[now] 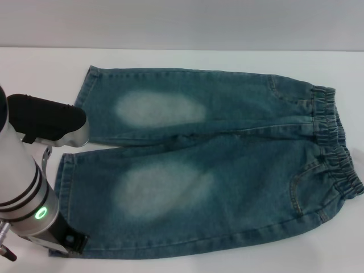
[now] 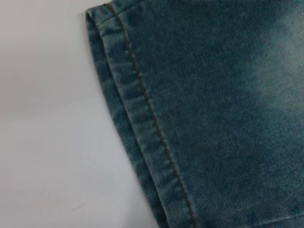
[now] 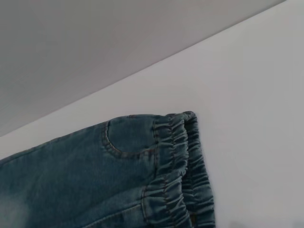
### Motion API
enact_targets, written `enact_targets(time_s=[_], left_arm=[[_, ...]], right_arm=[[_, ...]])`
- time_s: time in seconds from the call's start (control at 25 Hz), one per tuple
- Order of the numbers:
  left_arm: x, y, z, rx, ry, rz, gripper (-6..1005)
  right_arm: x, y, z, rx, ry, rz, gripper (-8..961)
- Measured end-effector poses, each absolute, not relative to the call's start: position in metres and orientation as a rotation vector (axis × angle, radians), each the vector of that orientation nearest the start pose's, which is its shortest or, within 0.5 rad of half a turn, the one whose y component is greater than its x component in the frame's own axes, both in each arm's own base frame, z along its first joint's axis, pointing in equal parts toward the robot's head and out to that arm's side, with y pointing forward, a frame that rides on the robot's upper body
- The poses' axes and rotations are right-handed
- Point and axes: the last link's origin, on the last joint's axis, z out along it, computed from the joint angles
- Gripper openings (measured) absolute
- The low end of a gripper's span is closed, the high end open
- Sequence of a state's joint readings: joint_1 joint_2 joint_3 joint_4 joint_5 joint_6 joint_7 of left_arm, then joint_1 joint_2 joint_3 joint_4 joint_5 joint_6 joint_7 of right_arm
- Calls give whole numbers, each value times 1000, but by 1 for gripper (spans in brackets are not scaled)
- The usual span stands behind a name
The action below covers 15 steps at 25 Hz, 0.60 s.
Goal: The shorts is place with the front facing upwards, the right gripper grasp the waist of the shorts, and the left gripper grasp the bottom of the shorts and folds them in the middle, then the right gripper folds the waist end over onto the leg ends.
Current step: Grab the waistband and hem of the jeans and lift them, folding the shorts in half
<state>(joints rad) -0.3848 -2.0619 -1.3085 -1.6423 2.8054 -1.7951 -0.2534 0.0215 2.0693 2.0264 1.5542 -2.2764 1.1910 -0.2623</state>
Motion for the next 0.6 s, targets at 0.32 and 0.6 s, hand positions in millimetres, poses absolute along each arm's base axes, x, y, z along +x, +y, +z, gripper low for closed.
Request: enact_targets(time_s=[0.32, 0.6], left_arm=[[-202, 264, -19, -2017, -1461, 836, -2], [-193, 265, -18, -2045, -1437, 799, 3]], right_arm=[[311, 286, 97, -1711, 1653, 328, 769], [311, 285, 97, -1716, 1653, 338, 769]])
